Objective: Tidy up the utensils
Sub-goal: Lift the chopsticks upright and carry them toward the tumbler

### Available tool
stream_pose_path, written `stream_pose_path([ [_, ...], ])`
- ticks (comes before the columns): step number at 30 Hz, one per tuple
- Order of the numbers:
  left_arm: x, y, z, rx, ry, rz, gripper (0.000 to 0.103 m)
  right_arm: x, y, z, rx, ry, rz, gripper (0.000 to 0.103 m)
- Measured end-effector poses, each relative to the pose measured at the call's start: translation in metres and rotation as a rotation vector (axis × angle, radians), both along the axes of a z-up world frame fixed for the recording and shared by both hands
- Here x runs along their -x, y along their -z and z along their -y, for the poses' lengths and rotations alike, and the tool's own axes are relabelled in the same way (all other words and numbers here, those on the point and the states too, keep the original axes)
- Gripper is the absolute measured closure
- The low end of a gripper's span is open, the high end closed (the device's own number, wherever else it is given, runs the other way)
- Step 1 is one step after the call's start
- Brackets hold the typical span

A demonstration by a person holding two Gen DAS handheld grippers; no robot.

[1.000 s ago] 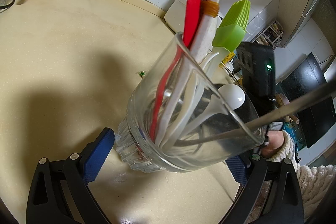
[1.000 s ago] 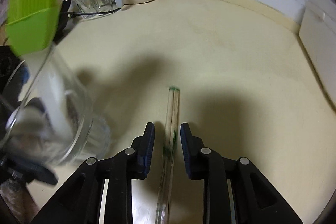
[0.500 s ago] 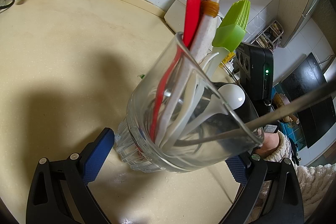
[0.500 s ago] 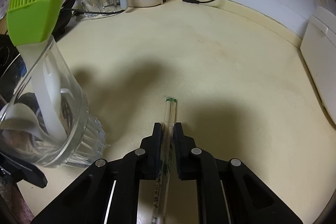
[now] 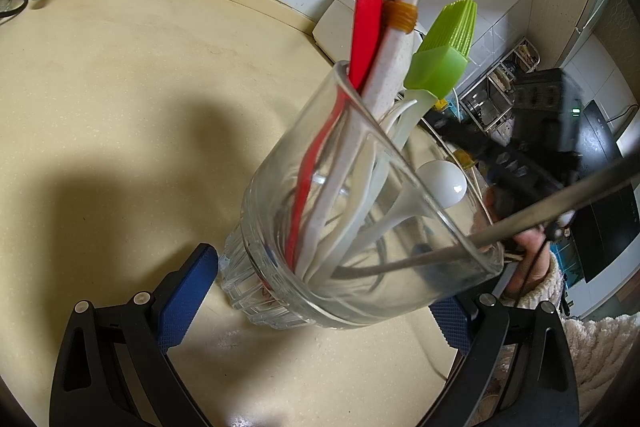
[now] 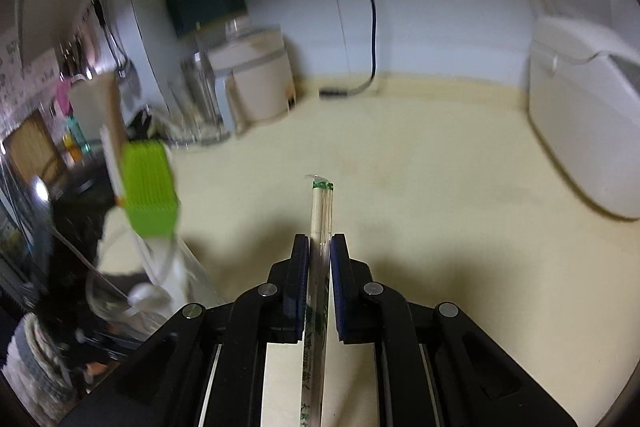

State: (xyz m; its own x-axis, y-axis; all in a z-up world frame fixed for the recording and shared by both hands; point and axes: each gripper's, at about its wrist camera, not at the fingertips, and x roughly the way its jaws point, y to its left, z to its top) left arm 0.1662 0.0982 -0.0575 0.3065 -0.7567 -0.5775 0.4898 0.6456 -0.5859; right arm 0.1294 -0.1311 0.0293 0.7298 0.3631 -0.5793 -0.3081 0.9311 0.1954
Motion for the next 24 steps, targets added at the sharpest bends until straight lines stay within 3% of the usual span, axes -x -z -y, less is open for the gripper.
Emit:
stream_pose_path([
  [11, 0.000, 0.000, 0.000, 0.000, 0.000, 0.000, 0.004, 0.044, -0.055, 0.001, 0.013, 0.063, 0.276, 0.092],
  [24, 0.000, 0.000, 0.000, 0.000, 0.000, 0.000, 0.004, 0.061, -0.078, 0.013, -0.025, 0.096, 0.356, 0.093],
])
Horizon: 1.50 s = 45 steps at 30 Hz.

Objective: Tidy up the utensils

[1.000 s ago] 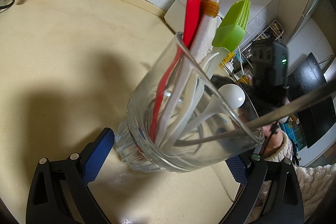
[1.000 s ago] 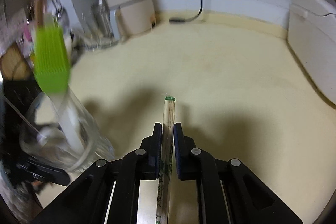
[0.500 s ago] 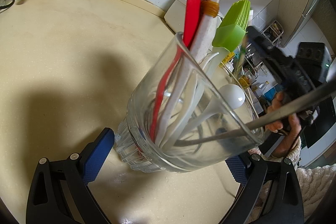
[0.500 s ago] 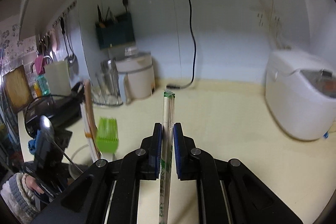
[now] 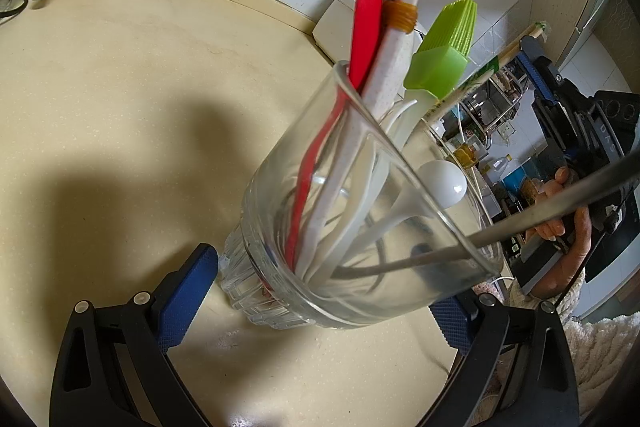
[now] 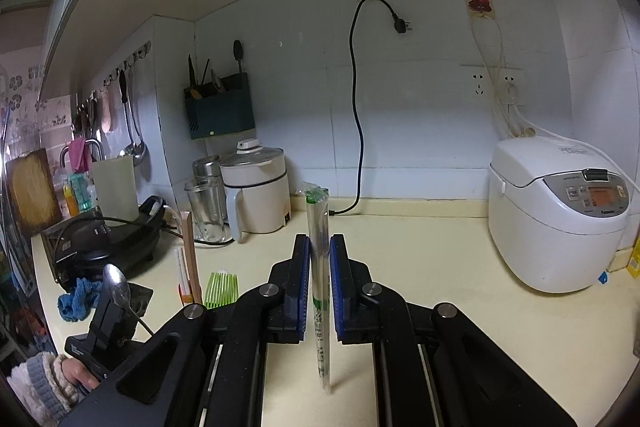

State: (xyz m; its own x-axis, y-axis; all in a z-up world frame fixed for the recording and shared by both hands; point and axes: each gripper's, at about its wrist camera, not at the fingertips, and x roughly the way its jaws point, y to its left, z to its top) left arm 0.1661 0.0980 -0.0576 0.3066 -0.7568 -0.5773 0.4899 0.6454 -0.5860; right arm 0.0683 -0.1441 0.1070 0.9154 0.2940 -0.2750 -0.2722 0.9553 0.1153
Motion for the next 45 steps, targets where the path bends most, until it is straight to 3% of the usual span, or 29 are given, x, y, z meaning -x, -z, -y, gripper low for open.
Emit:
stream_pose_path([
  [18, 0.000, 0.000, 0.000, 0.000, 0.000, 0.000, 0.004, 0.018, -0.022, -0.001, -0.027, -0.024, 0.064, 0.093],
  [23, 0.000, 0.000, 0.000, 0.000, 0.000, 0.000, 0.004, 0.016, -0.023, -0.004, -0.019, -0.031, 0.042, 0.093],
  [28, 0.000, 0.000, 0.000, 0.000, 0.000, 0.000, 0.004, -0.005, -0.003, -0.003, -0.046, -0.072, -0.094, 0.093],
  [34, 0.000, 0.000, 0.000, 0.000, 0.000, 0.000, 0.004, -0.071, 0.050, -0.001, -0.064, -0.148, -0.332, 0.088],
  [39, 0.000, 0.000, 0.000, 0.000, 0.000, 0.000, 0.004, -0.121, 0.106, -0.023, 0.126, -0.168, -0.488, 0.084],
  [45, 0.000, 0.000, 0.000, 0.001, 0.001, 0.000, 0.004, -0.118, 0.145, -0.040, 0.284, -0.205, -0.547, 0.083],
])
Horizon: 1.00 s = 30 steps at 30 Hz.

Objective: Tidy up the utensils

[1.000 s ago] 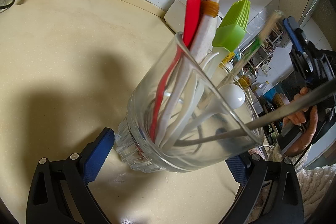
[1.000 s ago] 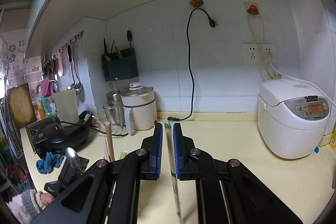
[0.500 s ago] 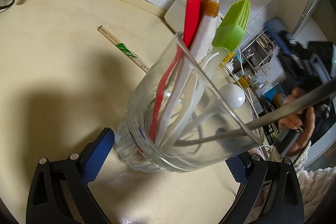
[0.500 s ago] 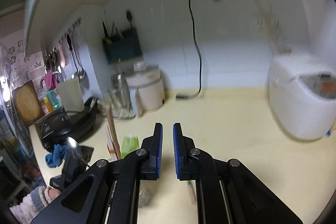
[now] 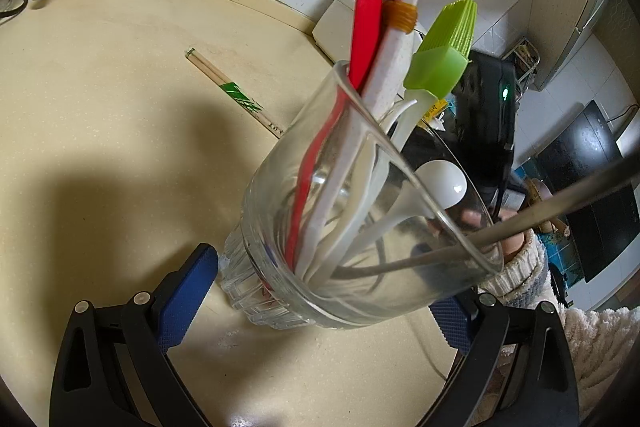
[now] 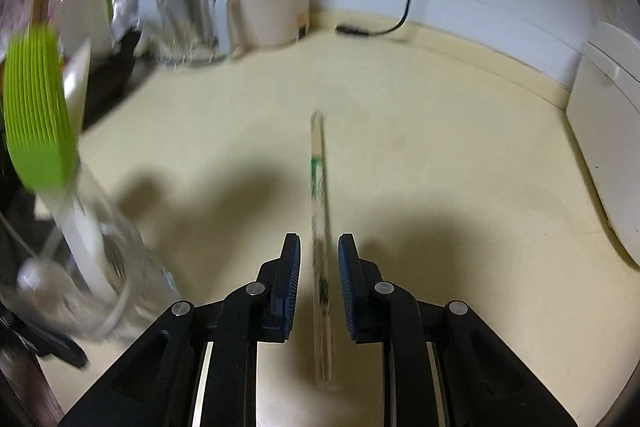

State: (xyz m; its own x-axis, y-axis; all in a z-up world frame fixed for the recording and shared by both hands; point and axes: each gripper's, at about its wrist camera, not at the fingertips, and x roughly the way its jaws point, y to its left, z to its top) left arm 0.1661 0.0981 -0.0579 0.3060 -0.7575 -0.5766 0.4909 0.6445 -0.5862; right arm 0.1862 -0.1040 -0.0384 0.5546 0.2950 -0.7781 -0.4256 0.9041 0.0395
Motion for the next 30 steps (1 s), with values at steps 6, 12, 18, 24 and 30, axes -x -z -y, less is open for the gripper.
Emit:
stream_pose_path([
  [6, 0.000, 0.000, 0.000, 0.000, 0.000, 0.000, 0.004, 0.005, 0.013, -0.004, 0.038, 0.005, -0.027, 0.094],
  [12, 0.000, 0.000, 0.000, 0.000, 0.000, 0.000, 0.004, 0.035, 0.012, -0.015, 0.165, -0.032, -0.018, 0.094],
  [18, 0.000, 0.000, 0.000, 0.000, 0.000, 0.000, 0.004, 0.090, 0.007, 0.001, 0.227, -0.025, -0.031, 0.094],
  [24, 0.000, 0.000, 0.000, 0.000, 0.000, 0.000, 0.004, 0.141, 0.001, 0.032, 0.146, 0.026, -0.098, 0.093],
  [30, 0.000, 0.000, 0.000, 0.000, 0.000, 0.000, 0.004, 0.113, -0.022, 0.047, -0.046, 0.105, -0.064, 0.080],
])
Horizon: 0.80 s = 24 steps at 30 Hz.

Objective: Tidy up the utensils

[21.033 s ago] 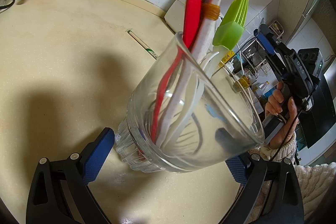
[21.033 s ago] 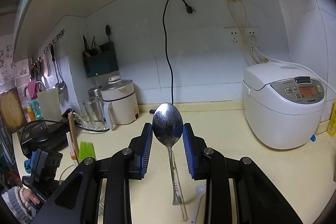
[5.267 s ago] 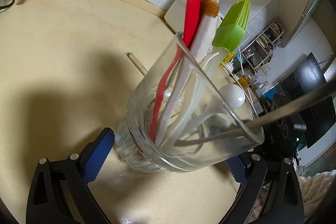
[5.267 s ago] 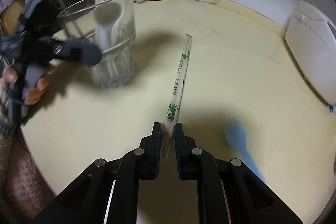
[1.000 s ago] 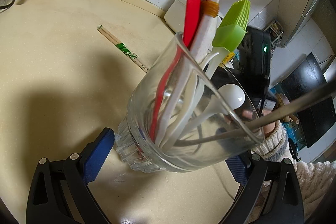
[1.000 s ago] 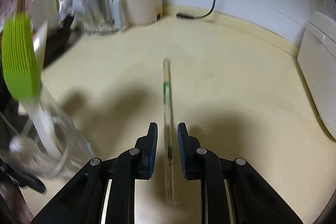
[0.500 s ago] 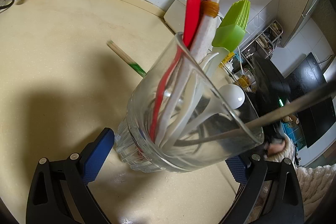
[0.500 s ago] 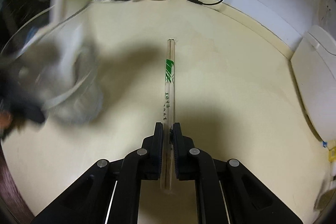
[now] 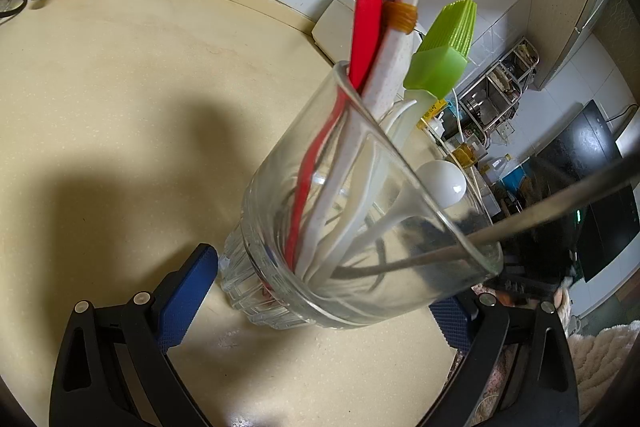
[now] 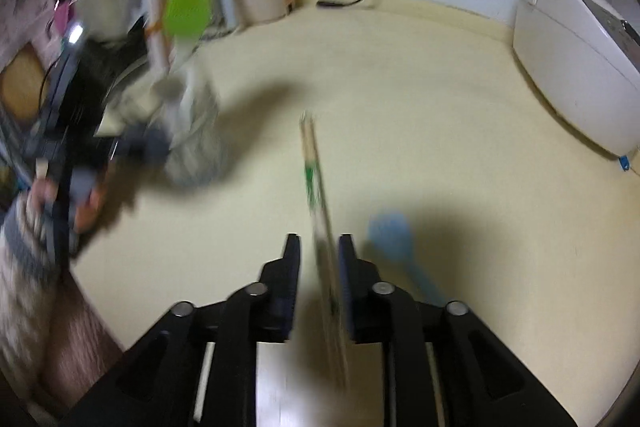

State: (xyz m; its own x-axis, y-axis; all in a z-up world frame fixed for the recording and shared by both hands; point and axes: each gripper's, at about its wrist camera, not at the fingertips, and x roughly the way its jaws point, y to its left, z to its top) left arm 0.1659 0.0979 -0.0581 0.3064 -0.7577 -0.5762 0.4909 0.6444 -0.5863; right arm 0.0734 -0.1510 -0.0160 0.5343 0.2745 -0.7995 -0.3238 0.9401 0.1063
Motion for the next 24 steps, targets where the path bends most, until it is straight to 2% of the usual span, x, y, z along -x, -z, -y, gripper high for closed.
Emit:
stream_pose_path([
  [3, 0.000, 0.000, 0.000, 0.000, 0.000, 0.000, 0.004, -0.033, 0.002, -0.019, -0.001, -0.024, -0.007, 0.080],
  [9, 0.000, 0.000, 0.000, 0.000, 0.000, 0.000, 0.004, -0.076, 0.024, -0.052, 0.090, -0.058, -0.052, 0.079],
  [18, 0.000, 0.000, 0.000, 0.000, 0.000, 0.000, 0.004, -0.082, 0.028, -0.066, 0.165, -0.101, 0.018, 0.079],
  [19, 0.000, 0.000, 0.000, 0.000, 0.000, 0.000, 0.004, -0.082, 0.028, -0.066, 0.165, -0.103, 0.020, 0.081],
  [20, 0.000, 0.000, 0.000, 0.000, 0.000, 0.000, 0.004, -0.081, 0.028, -0.066, 0.144, -0.113, 0.010, 0.093],
  [24, 0.000, 0.000, 0.000, 0.000, 0.000, 0.000, 0.004, -0.080, 0.026, -0.063, 0.104, -0.091, 0.010, 0.095],
])
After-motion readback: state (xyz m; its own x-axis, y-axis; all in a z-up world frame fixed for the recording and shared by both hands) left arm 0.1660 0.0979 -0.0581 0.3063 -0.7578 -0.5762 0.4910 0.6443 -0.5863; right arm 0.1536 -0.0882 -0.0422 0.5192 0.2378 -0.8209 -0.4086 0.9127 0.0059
